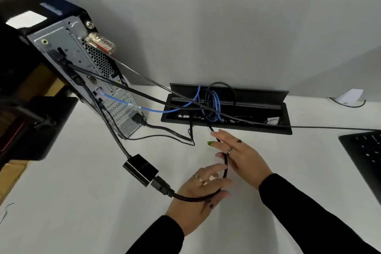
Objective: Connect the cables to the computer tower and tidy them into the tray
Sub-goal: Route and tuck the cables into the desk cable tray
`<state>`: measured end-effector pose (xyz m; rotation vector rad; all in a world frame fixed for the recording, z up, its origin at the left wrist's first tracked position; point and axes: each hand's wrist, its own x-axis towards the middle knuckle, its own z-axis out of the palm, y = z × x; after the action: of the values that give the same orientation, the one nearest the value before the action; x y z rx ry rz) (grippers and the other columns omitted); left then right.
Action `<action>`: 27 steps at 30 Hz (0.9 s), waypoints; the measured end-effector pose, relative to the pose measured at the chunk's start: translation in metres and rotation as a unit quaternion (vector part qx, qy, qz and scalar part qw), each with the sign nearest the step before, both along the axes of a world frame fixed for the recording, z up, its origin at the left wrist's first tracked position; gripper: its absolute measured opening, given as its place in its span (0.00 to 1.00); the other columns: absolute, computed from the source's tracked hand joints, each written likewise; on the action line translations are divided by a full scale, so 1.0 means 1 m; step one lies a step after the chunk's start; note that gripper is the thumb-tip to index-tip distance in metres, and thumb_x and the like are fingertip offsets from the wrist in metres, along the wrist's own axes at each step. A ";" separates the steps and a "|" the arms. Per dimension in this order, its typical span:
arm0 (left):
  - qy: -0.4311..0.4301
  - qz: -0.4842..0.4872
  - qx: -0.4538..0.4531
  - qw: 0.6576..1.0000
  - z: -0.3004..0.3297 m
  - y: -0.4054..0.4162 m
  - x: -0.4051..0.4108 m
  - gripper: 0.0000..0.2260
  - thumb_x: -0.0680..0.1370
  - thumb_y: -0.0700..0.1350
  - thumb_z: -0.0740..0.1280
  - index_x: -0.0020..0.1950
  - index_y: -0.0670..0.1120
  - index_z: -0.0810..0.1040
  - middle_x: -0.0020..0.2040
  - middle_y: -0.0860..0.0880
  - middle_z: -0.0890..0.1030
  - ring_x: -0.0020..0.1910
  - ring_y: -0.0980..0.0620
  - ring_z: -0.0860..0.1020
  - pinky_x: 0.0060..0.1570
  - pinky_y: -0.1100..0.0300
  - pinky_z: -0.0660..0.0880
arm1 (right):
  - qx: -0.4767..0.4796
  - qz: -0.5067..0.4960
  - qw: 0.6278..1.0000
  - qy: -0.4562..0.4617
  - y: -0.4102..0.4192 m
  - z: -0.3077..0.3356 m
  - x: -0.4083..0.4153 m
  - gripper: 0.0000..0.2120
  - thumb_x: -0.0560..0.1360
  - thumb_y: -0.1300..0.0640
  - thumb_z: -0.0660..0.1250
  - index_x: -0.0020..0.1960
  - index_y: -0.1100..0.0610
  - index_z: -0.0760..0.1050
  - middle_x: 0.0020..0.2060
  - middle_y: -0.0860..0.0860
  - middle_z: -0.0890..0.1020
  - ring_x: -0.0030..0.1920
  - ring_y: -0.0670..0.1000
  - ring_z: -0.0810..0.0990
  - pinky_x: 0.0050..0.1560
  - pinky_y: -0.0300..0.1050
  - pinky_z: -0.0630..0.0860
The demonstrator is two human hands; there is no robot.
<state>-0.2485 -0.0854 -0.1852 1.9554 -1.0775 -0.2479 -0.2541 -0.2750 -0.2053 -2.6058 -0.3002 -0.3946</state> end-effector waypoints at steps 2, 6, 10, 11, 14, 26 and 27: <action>0.039 0.006 -0.020 0.999 -0.003 -0.003 0.000 0.09 0.79 0.44 0.59 0.55 0.52 0.75 0.65 0.63 0.70 0.60 0.63 0.73 0.57 0.71 0.70 | -0.017 0.011 1.000 -0.010 -0.004 -0.001 0.006 0.17 0.81 0.49 0.48 0.62 0.54 0.70 0.65 0.52 0.75 0.66 0.53 0.72 0.56 0.46 0.78; 0.147 0.067 -0.039 0.986 0.000 -0.009 0.008 0.09 0.78 0.48 0.57 0.52 0.55 0.76 0.64 0.64 0.73 0.62 0.62 0.73 0.60 0.72 0.67 | -0.044 0.016 0.999 -0.008 -0.014 -0.010 0.016 0.16 0.74 0.62 0.64 0.61 0.54 0.70 0.63 0.54 0.77 0.56 0.54 0.80 0.47 0.43 0.81; 0.152 0.129 -0.078 0.977 0.007 -0.022 0.022 0.10 0.78 0.49 0.56 0.50 0.54 0.77 0.60 0.62 0.77 0.60 0.62 0.75 0.59 0.74 0.66 | -0.029 0.008 0.999 0.026 -0.019 -0.016 0.034 0.21 0.71 0.69 0.66 0.61 0.54 0.69 0.63 0.54 0.76 0.42 0.54 0.84 0.39 0.48 0.82; 0.148 0.145 -0.086 0.974 0.008 -0.025 0.027 0.09 0.79 0.48 0.57 0.49 0.53 0.77 0.59 0.63 0.78 0.59 0.62 0.76 0.58 0.74 0.67 | -0.037 0.000 0.999 0.027 -0.020 -0.017 0.040 0.19 0.72 0.67 0.64 0.61 0.54 0.70 0.62 0.54 0.77 0.40 0.55 0.84 0.37 0.47 0.82; 0.153 0.178 -0.097 0.967 0.005 -0.033 0.042 0.10 0.80 0.42 0.58 0.48 0.50 0.78 0.57 0.62 0.79 0.57 0.62 0.77 0.56 0.71 0.70 | -0.046 -0.026 0.997 0.054 -0.021 -0.019 0.054 0.19 0.70 0.68 0.65 0.59 0.56 0.74 0.60 0.53 0.79 0.41 0.56 0.84 0.37 0.46 0.82; 0.180 0.227 -0.073 0.954 -0.010 -0.052 0.081 0.11 0.80 0.38 0.58 0.49 0.48 0.79 0.52 0.60 0.80 0.55 0.67 0.76 0.56 0.76 0.67 | -0.042 -0.076 0.980 0.181 -0.019 -0.021 0.088 0.17 0.79 0.61 0.54 0.66 0.51 0.70 0.61 0.54 0.74 0.61 0.56 0.70 0.63 0.45 0.65; 0.176 0.228 -0.072 0.955 -0.010 -0.054 0.082 0.11 0.80 0.38 0.58 0.49 0.48 0.79 0.51 0.60 0.80 0.54 0.68 0.76 0.56 0.76 0.67 | -0.030 -0.072 0.980 0.181 -0.020 -0.022 0.087 0.17 0.79 0.60 0.54 0.67 0.51 0.70 0.61 0.54 0.75 0.61 0.55 0.71 0.63 0.44 0.66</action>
<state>-0.1666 -0.1395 -0.1952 1.8766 -0.3879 -0.2426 -0.1667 -0.2954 -0.2273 -2.7019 0.0022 0.0480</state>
